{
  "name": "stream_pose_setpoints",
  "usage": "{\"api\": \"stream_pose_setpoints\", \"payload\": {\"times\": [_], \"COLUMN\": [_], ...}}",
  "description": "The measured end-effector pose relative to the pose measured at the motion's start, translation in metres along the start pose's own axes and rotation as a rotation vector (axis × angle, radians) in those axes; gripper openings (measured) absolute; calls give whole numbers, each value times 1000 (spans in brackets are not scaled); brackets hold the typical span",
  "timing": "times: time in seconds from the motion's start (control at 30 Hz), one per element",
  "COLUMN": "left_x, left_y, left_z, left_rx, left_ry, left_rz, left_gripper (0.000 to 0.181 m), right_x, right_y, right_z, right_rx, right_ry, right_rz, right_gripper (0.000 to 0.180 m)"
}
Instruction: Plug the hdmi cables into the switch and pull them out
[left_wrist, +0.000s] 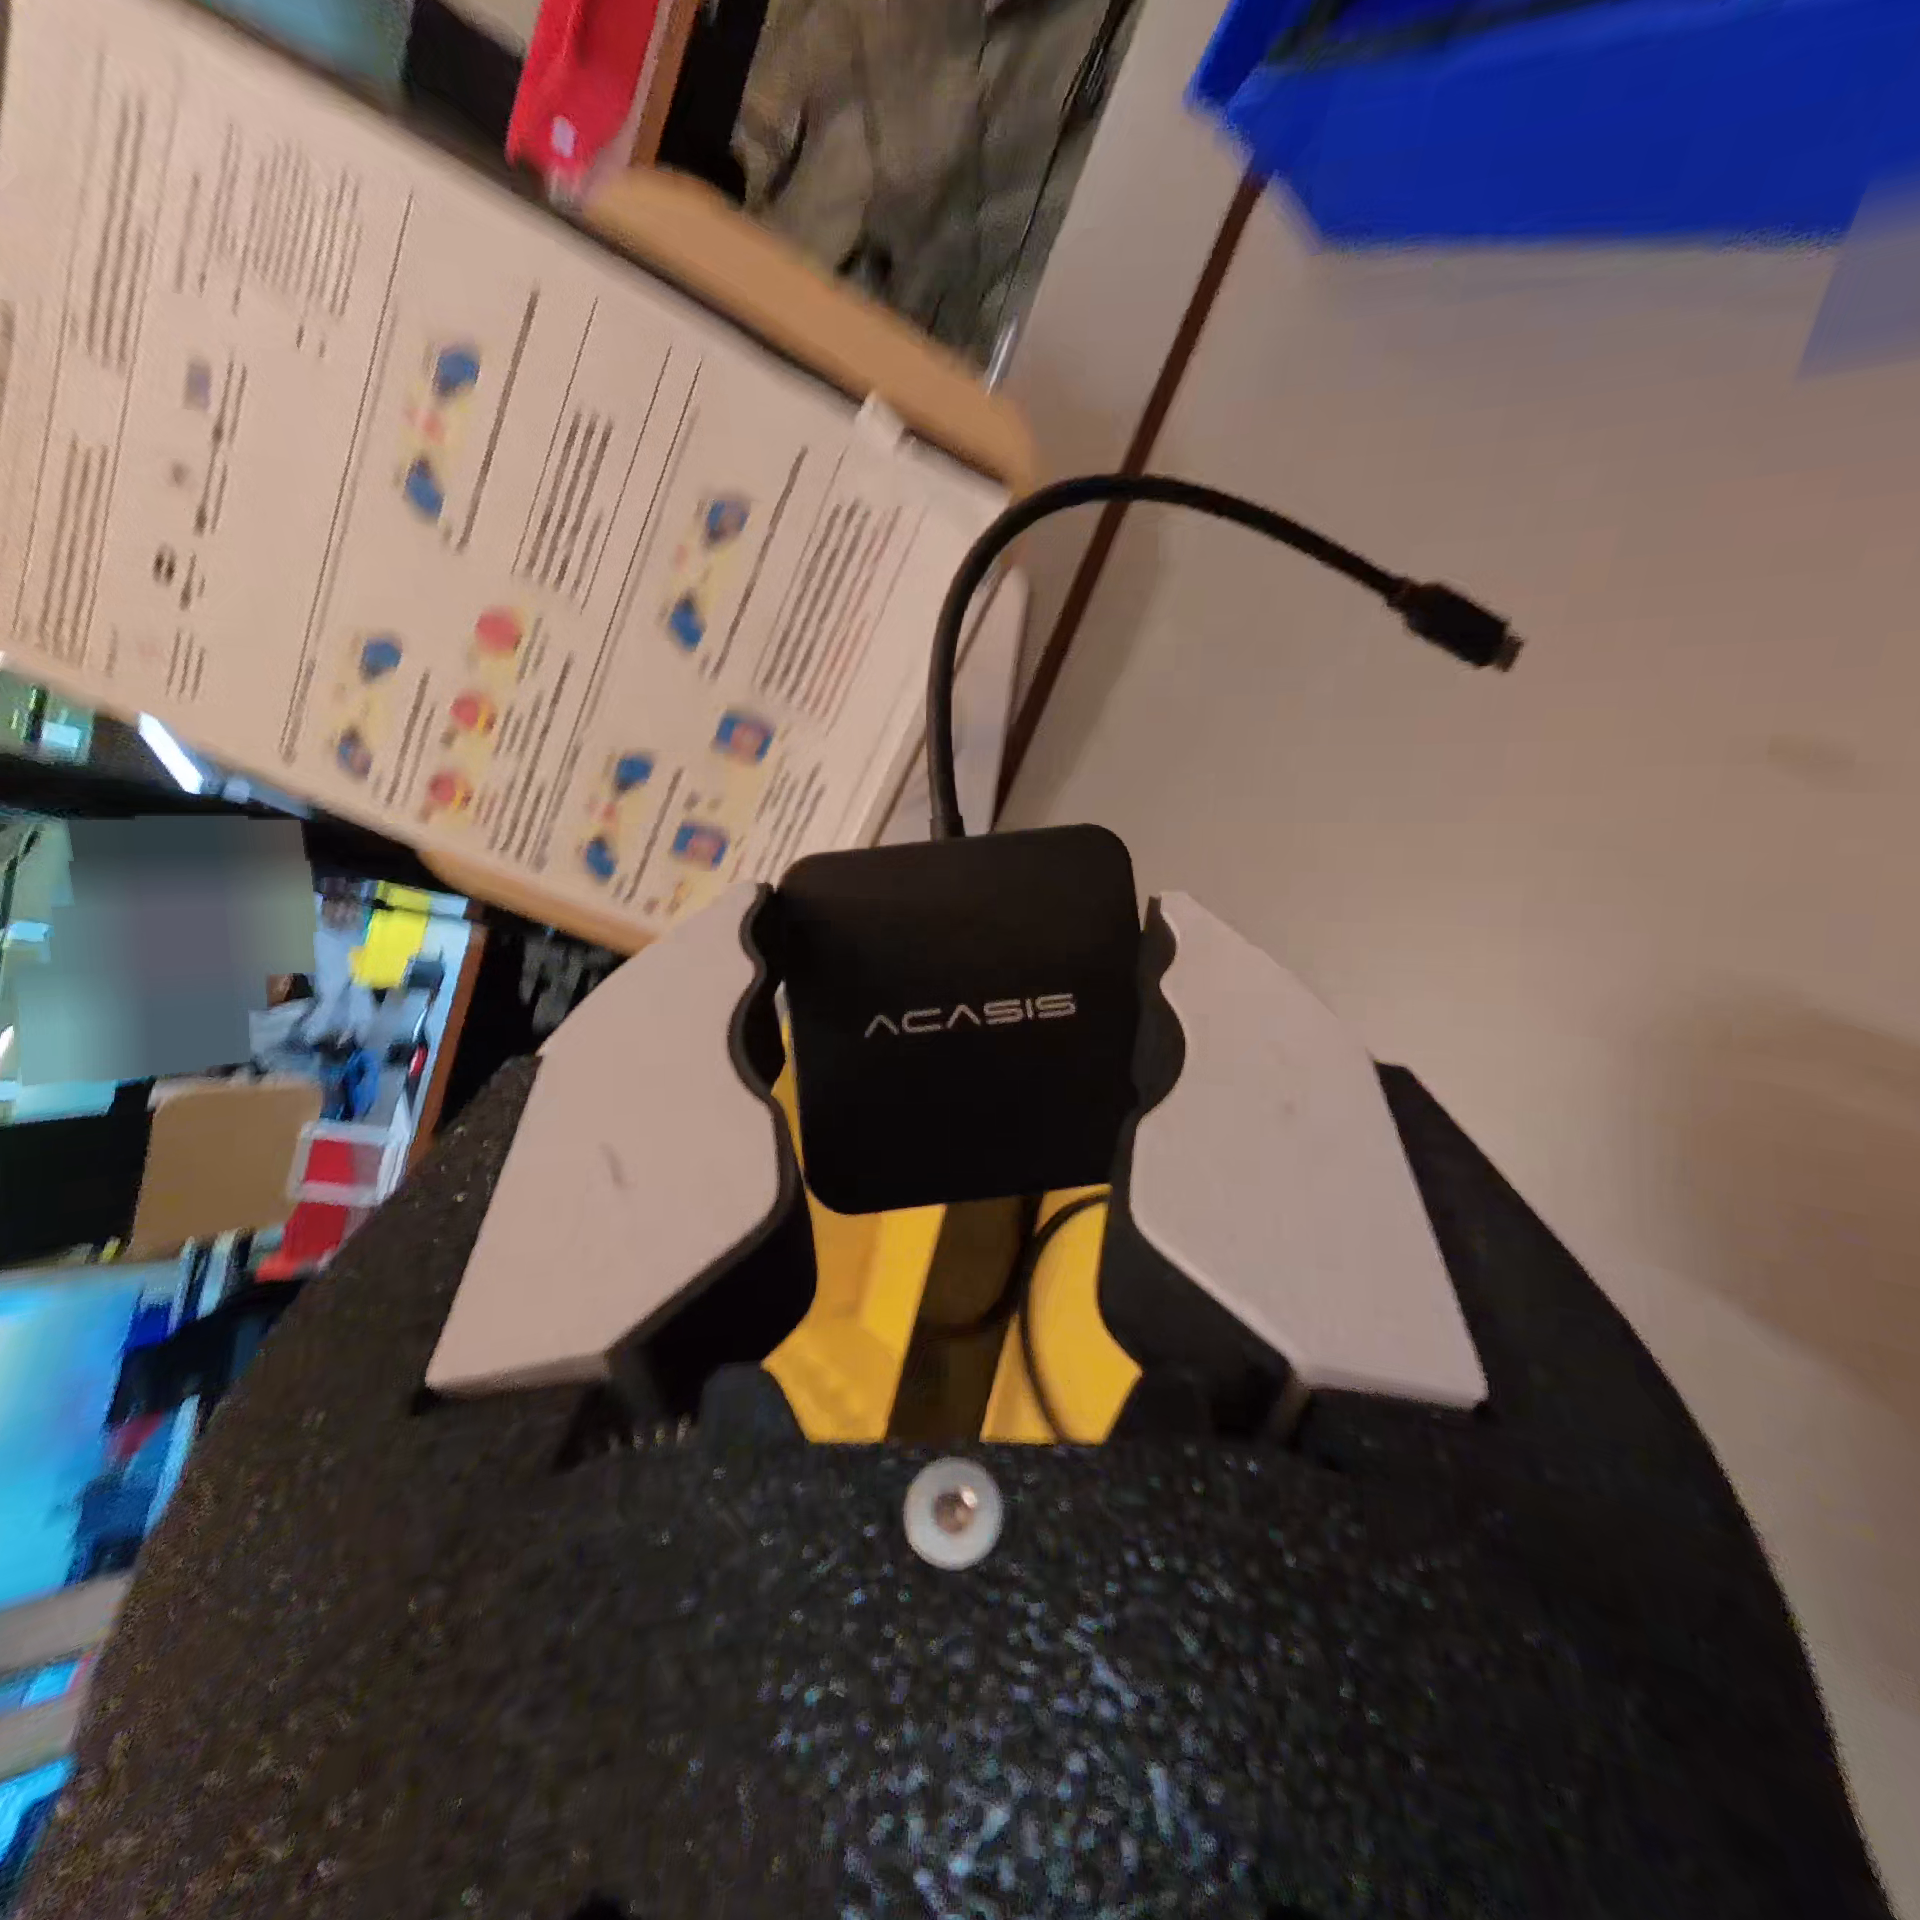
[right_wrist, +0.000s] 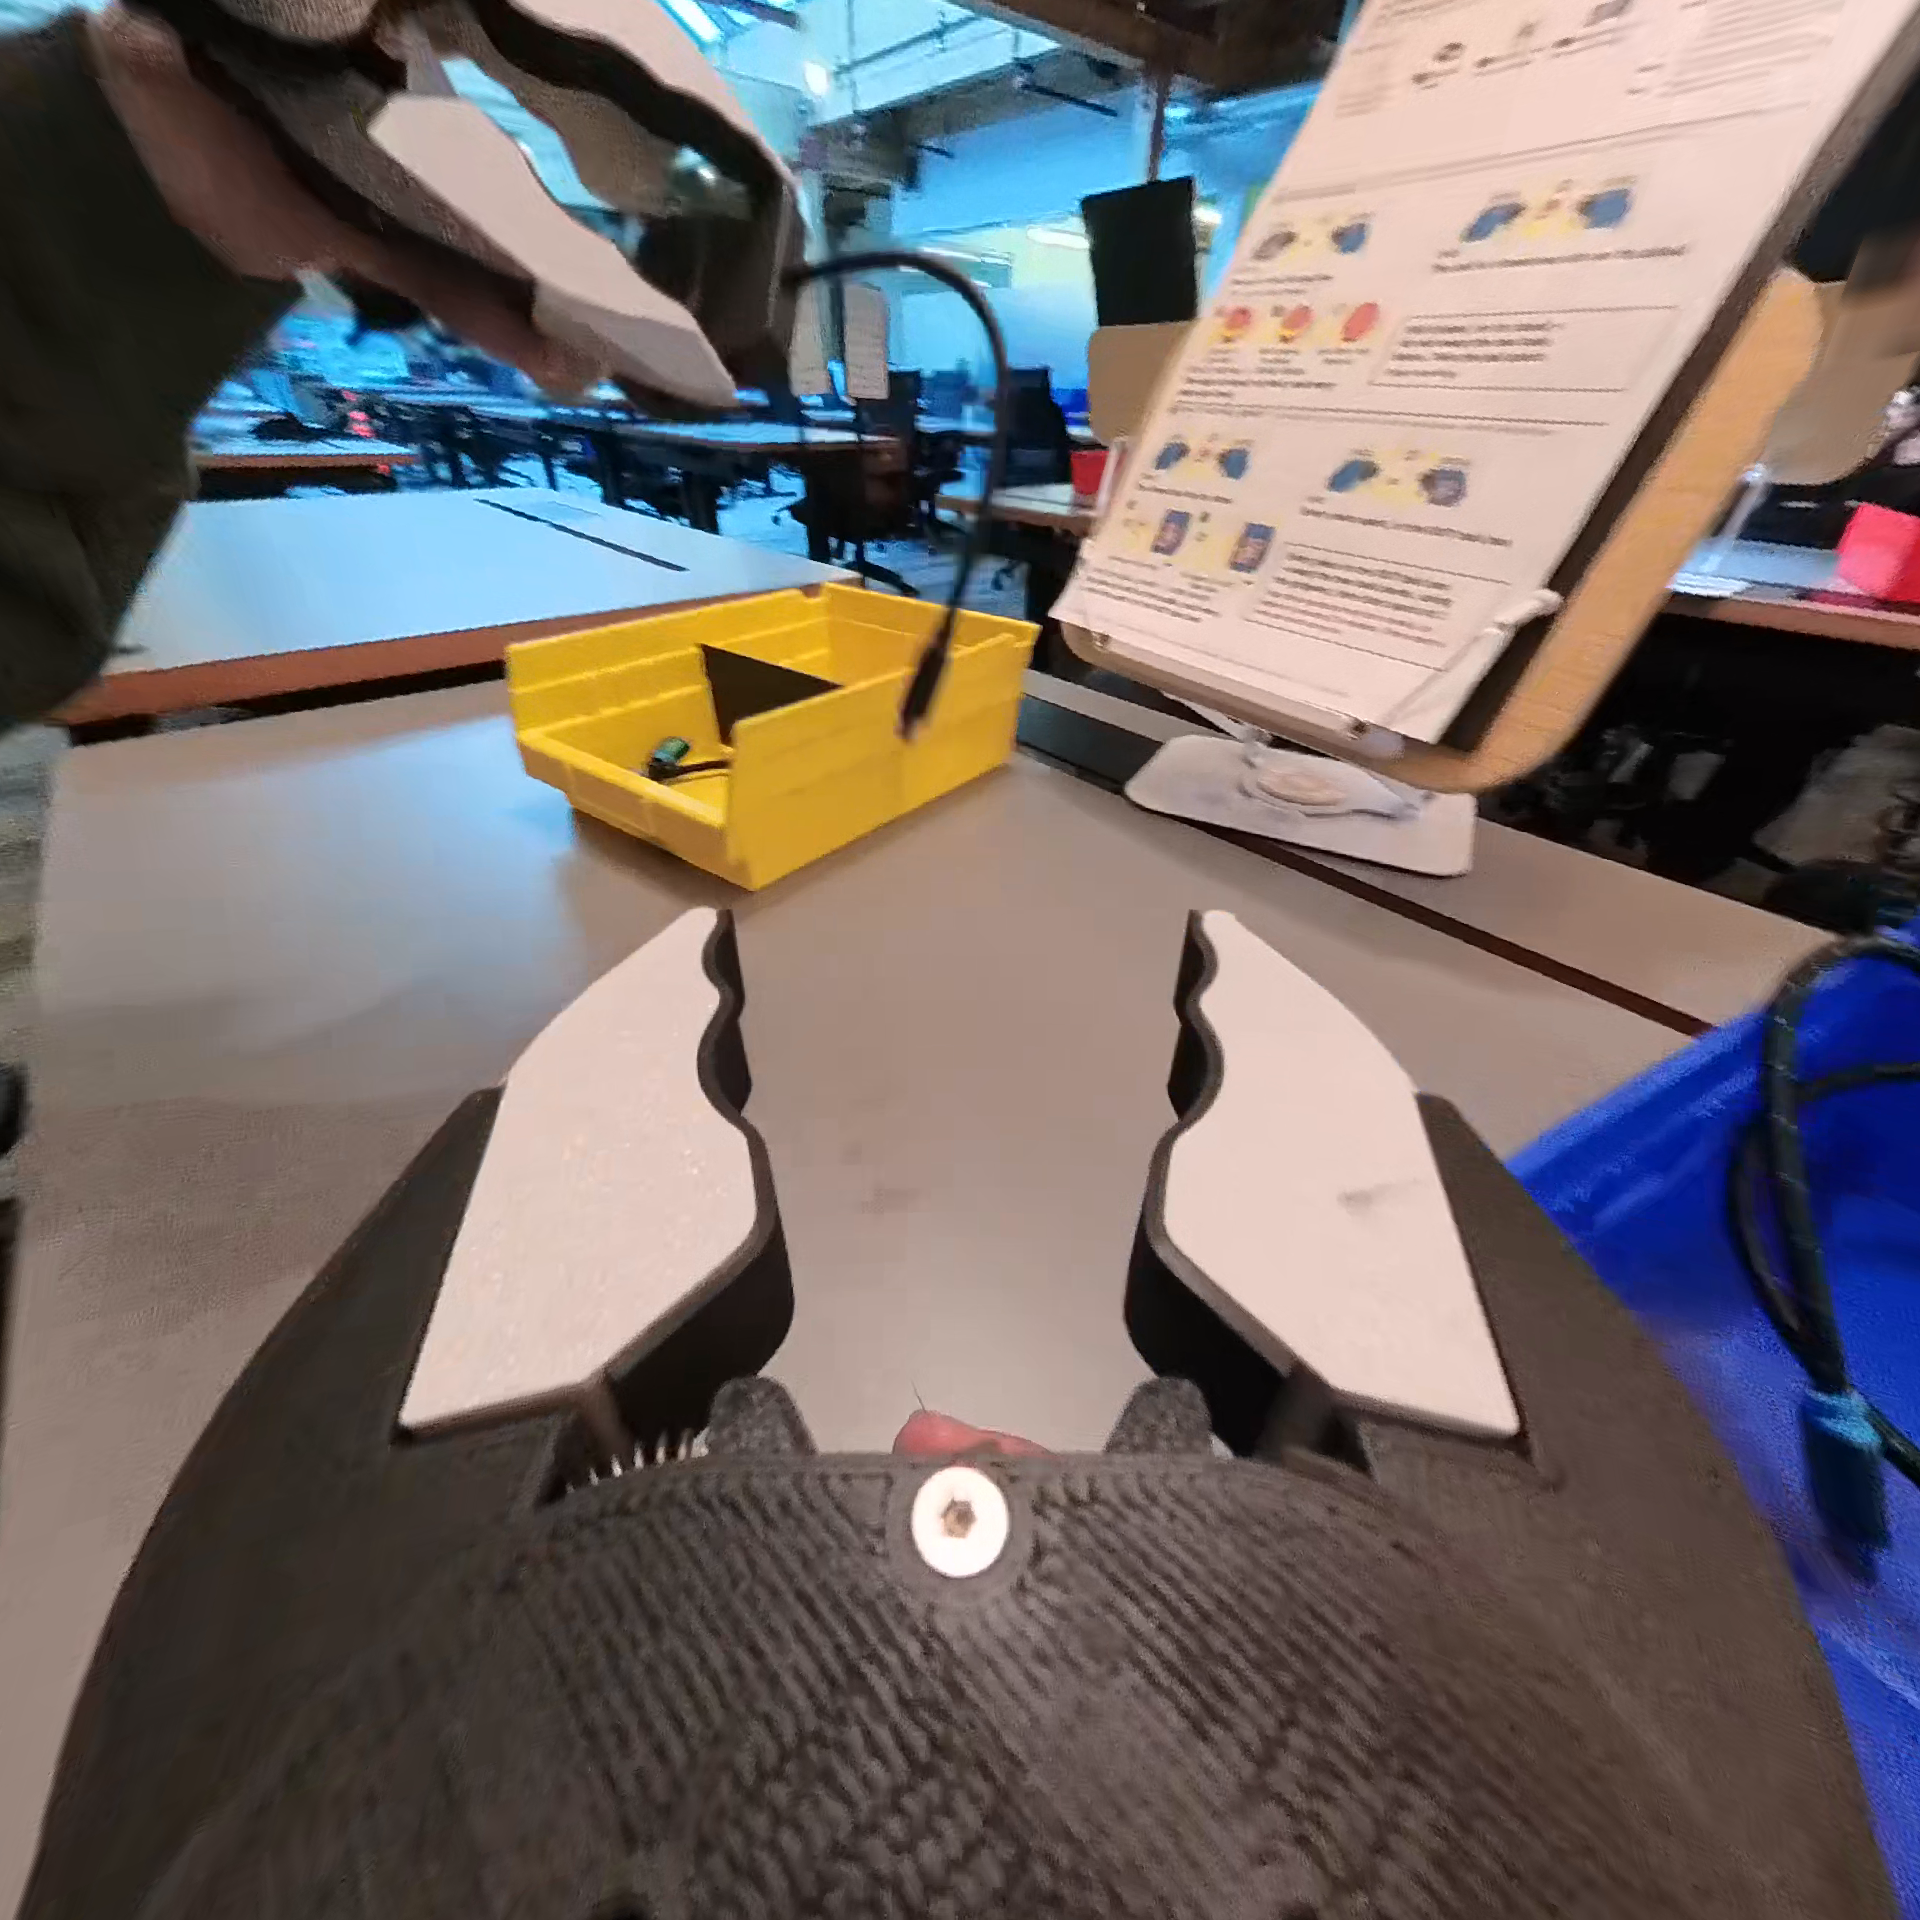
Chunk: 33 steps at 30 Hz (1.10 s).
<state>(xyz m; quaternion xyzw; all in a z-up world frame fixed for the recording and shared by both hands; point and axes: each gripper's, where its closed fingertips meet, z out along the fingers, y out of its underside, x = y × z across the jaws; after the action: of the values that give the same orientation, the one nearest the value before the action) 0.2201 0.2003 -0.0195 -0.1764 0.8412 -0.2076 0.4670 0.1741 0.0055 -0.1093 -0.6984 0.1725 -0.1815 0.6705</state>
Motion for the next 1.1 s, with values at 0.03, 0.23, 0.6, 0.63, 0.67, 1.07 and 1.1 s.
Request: {"api": "stream_pose_setpoints", "payload": {"times": [0.03,0.23,0.6,0.63,0.67,1.07,1.1], "left_x": [19,114,183,183,184,176,180], "left_y": [-13,-63,-87,-87,-89,-105,-110], "left_z": [-4,-22,-25,-24,-23,-55,-62], "left_rx": [51,268,258,245,249,586,649], "left_ry": [16,76,41,28,20,52,121], "left_rz": [1,42,406,421,424,-16,-98], "left_gripper": [65,65,65,65,65,73,73], "right_x": [-9,-40,-71,-75,-77,-55,-47], "right_y": [-4,-13,-17,-16,-15,-36,-36], "right_z": [2,6,4,3,2,-39,-41], "right_rx": [10,66,85,80,81,349,386], "right_ry": [-34,-262,-422,-451,-477,-1026,-1064], "right_rz": [10,365,331,326,319,988,1074], "right_gripper": [81,84,56,43,24,14,14]}}
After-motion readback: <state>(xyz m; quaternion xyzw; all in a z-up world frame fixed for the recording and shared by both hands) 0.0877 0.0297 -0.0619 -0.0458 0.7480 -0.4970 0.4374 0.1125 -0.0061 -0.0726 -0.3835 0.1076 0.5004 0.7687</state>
